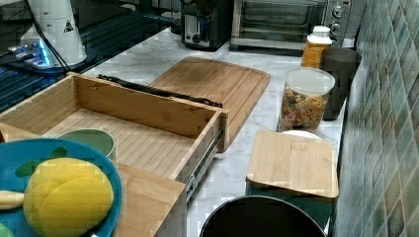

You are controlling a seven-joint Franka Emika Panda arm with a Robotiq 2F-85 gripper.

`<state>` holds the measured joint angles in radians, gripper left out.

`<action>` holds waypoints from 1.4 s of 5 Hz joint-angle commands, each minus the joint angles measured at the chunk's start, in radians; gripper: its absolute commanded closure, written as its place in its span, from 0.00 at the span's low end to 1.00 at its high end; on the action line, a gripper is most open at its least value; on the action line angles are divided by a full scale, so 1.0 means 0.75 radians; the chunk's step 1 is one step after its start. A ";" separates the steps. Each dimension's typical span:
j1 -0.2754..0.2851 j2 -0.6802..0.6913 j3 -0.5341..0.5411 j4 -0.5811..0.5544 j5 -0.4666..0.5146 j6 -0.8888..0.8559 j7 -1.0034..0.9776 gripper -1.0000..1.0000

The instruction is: Close the drawer.

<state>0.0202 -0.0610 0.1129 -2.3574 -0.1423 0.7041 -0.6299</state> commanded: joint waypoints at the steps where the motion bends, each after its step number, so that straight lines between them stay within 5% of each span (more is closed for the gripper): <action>1: -0.045 0.126 -0.015 -0.029 -0.200 0.107 0.058 1.00; 7: -0.241 0.212 -0.141 -0.014 -0.190 0.224 -0.244 1.00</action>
<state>-0.1168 0.1014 0.0455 -2.3848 -0.2861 0.8613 -0.7295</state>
